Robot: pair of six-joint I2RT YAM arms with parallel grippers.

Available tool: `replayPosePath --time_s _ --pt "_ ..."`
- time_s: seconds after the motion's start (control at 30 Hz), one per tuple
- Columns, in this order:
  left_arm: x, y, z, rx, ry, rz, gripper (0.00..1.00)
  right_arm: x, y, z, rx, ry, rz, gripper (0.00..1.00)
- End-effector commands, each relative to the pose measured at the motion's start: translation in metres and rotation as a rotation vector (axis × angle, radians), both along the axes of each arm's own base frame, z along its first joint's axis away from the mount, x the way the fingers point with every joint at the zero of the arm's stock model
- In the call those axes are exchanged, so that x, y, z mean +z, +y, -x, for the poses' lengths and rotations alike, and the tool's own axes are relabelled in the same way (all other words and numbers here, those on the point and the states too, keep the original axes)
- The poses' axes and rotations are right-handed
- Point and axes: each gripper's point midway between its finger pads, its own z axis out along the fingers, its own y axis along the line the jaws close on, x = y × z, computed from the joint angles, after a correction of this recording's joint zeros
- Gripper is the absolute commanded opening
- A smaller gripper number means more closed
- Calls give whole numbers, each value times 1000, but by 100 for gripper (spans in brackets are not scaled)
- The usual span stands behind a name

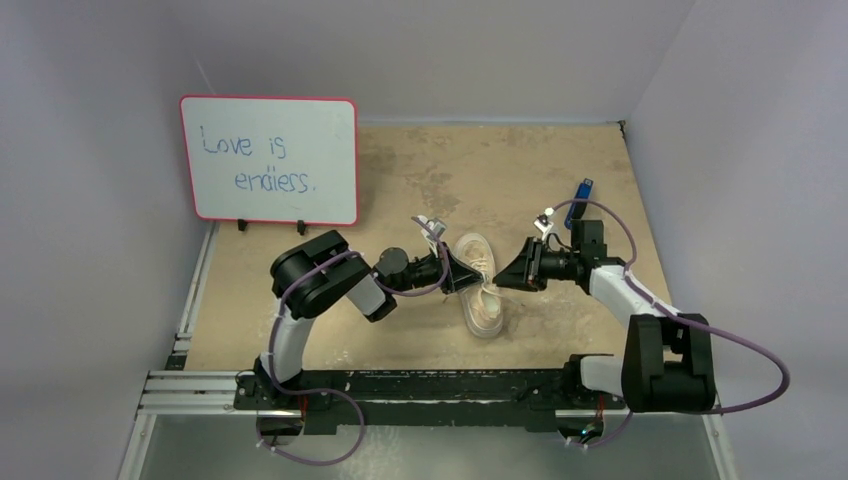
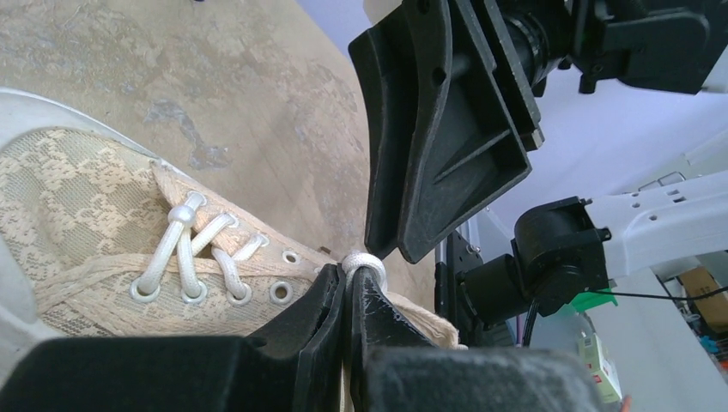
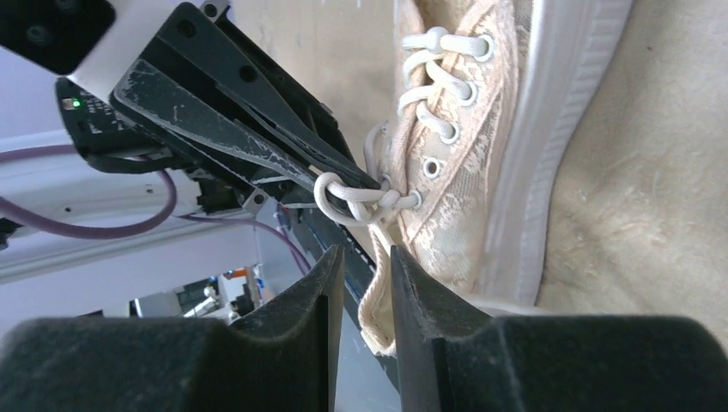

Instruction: Tie the shoes

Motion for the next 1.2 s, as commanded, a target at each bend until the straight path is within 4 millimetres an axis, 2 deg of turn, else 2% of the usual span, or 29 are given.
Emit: replayPosePath --time_s 0.0,0.27,0.5,0.8,1.17 --pt "28 1 2 -15 -53 111 0 27 9 -17 8 -139 -116 29" --pt "31 0 4 -33 -47 129 0 17 10 -28 30 -160 -125 28" --pt "31 0 4 -34 -39 138 0 11 11 -20 32 -135 -152 33" --pt "34 -1 3 -38 -37 157 0 5 11 -20 33 -118 -151 27" --pt "37 -2 1 -38 -40 163 0 -3 15 -19 48 -83 -153 27"
